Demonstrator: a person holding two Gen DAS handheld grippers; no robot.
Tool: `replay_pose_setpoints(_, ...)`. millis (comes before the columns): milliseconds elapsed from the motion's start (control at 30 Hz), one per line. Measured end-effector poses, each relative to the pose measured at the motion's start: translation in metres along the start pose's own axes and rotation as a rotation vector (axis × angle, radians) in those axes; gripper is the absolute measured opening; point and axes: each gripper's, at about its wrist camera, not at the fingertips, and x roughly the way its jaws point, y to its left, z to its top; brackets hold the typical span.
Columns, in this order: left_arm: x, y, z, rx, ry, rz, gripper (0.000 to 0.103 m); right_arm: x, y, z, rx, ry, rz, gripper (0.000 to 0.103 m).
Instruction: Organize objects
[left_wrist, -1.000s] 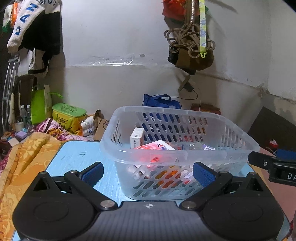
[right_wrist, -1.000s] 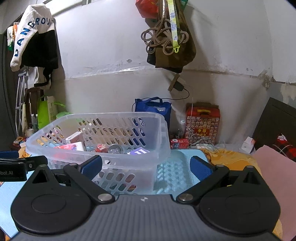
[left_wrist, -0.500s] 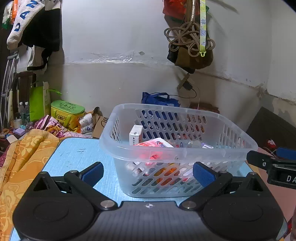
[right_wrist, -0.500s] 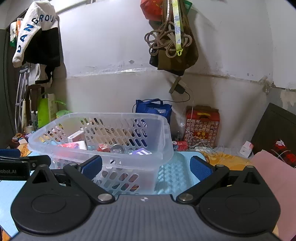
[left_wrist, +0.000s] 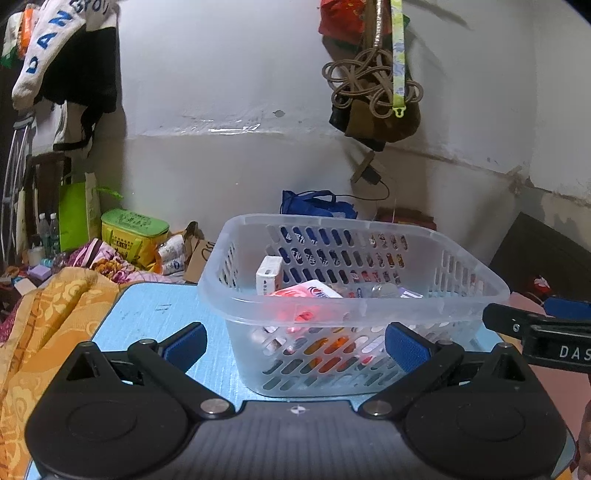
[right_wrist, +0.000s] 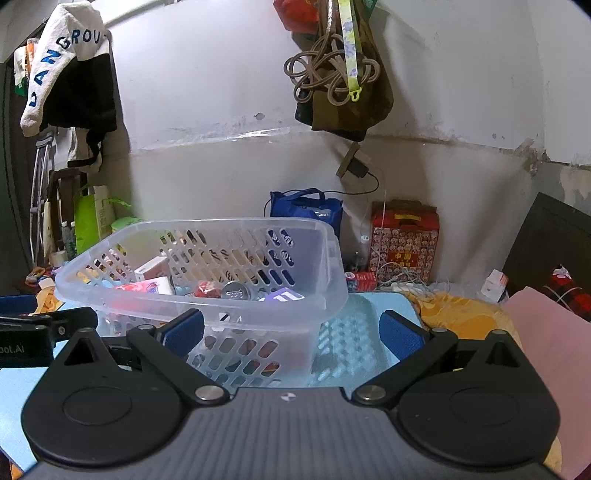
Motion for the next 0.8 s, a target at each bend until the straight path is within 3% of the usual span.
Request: replay_pose_setpoints(800,0.0015,0.0023,-0.0034,0.013,0.011,0.009,0.103,0.0035,0.0007,-0.0026,-0.016,0.016,-0.006,0.103)
